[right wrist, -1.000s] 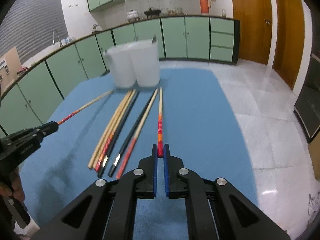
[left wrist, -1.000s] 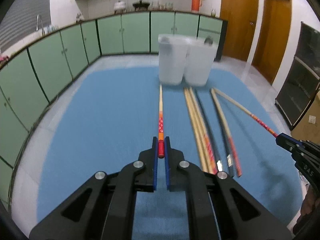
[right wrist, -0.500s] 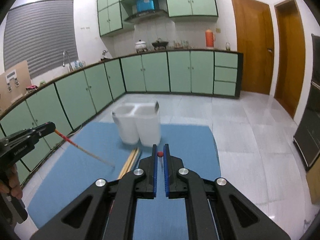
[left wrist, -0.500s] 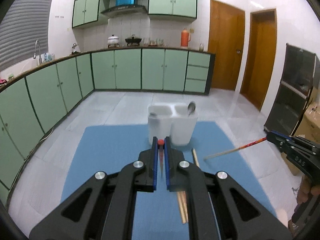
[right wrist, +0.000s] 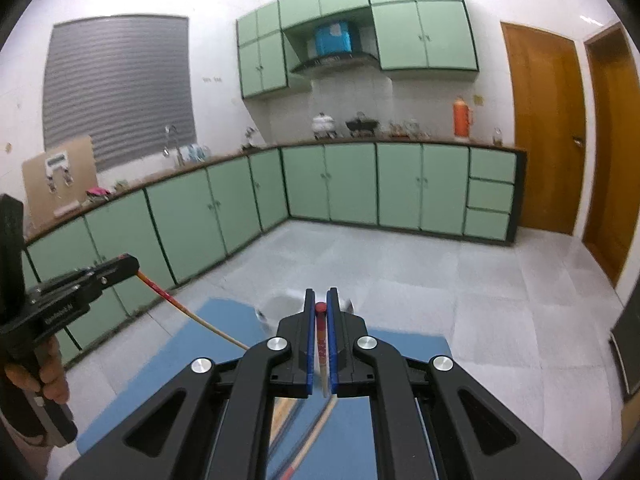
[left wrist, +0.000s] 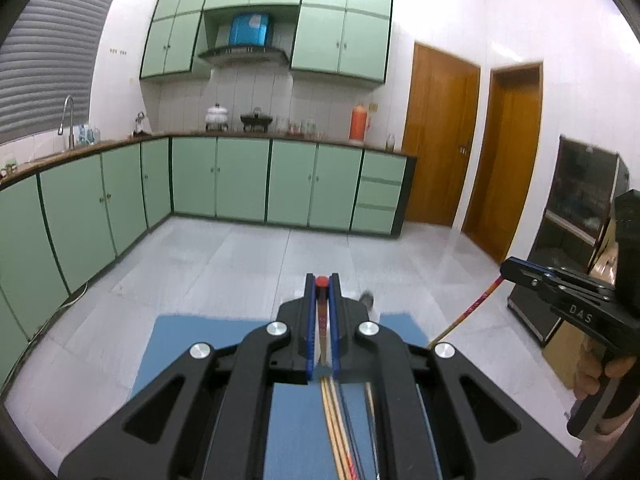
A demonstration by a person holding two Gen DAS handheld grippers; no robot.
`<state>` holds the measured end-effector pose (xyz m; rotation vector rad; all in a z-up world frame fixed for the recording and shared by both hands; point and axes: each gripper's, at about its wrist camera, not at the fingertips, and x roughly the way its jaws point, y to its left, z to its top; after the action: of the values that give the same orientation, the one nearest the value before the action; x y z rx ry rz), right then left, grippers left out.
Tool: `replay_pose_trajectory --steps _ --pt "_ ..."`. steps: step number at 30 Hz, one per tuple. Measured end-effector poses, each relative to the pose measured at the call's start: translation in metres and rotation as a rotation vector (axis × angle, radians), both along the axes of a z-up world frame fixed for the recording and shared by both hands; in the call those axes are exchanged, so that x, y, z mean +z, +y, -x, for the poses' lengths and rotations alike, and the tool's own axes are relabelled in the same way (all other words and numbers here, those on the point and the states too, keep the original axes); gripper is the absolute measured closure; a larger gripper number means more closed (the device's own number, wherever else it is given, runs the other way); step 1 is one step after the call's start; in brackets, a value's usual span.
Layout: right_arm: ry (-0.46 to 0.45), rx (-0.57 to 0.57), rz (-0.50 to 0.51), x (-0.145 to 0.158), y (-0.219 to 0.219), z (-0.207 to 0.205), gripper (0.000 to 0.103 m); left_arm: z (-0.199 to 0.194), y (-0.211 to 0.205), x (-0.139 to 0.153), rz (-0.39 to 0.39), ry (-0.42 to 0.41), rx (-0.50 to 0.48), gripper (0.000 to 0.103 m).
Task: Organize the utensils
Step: 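Lift the chopsticks and lower them upright into the white cup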
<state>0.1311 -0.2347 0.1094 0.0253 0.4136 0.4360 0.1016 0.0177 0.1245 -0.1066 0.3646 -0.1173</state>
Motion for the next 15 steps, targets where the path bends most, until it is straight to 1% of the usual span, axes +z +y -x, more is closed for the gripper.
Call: replay_pose_trajectory --steps 2,5,7,9,11,13,15 --pt "-0.044 -0.002 0.002 0.018 0.004 -0.005 0.098 -0.003 0.001 0.013 0.007 -0.035 0.008 0.098" --pt "-0.082 0.001 -0.014 0.038 0.011 -0.019 0.098 -0.010 0.000 0.028 0.009 -0.083 0.019 0.098" --pt "-0.095 -0.004 -0.018 0.045 0.016 -0.031 0.098 -0.023 -0.004 0.035 0.000 -0.097 0.025 0.098" --pt "-0.096 -0.004 -0.022 0.047 0.023 -0.046 0.098 -0.036 -0.009 0.036 -0.012 -0.093 0.025 0.098" --pt "-0.086 -0.005 -0.019 0.045 0.031 -0.063 0.098 -0.058 -0.015 0.030 -0.033 -0.067 0.027 0.098" --pt "-0.076 -0.008 -0.007 0.040 0.038 -0.076 0.098 -0.079 -0.020 0.022 -0.043 -0.037 0.031 0.098" --pt "-0.046 -0.004 0.007 0.031 0.046 -0.092 0.098 -0.099 -0.022 0.012 -0.036 -0.001 0.027 0.098"
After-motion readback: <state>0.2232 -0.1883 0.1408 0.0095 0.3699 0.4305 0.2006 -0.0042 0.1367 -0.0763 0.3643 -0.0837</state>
